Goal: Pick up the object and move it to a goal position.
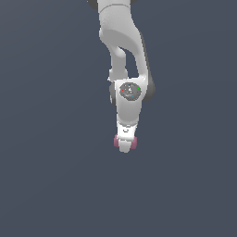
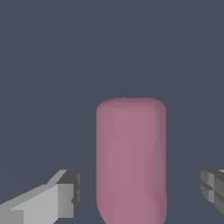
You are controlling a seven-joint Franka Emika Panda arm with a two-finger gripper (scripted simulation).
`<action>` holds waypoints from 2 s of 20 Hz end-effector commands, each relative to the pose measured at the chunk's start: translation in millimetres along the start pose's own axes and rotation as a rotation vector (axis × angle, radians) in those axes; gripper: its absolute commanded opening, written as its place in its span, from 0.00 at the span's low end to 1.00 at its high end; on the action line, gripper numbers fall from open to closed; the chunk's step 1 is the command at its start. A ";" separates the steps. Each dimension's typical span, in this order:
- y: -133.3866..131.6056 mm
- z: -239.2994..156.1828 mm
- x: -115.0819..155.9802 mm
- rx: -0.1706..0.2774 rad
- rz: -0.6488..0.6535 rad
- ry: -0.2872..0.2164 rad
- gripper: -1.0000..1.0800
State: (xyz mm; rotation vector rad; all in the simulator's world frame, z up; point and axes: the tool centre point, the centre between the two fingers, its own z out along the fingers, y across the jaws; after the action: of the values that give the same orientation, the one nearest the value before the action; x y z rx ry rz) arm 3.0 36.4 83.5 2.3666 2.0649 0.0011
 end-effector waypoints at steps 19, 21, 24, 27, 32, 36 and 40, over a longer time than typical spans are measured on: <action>-0.4 42.3 0.1 0.001 -0.004 0.000 0.00; -0.4 42.3 0.1 0.001 -0.004 0.000 0.00; 0.1 40.3 -0.8 -0.001 -0.004 0.000 0.00; -0.4 35.2 -5.0 -0.001 -0.004 0.000 0.00; -2.0 16.7 -19.9 -0.001 -0.004 -0.001 0.00; -4.0 -7.8 -39.5 0.000 -0.005 -0.001 0.00; -6.6 -41.4 -66.2 0.000 -0.005 -0.001 0.00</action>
State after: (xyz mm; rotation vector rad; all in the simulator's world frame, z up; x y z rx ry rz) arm -10.2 -17.7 111.2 2.3613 2.0716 -0.0011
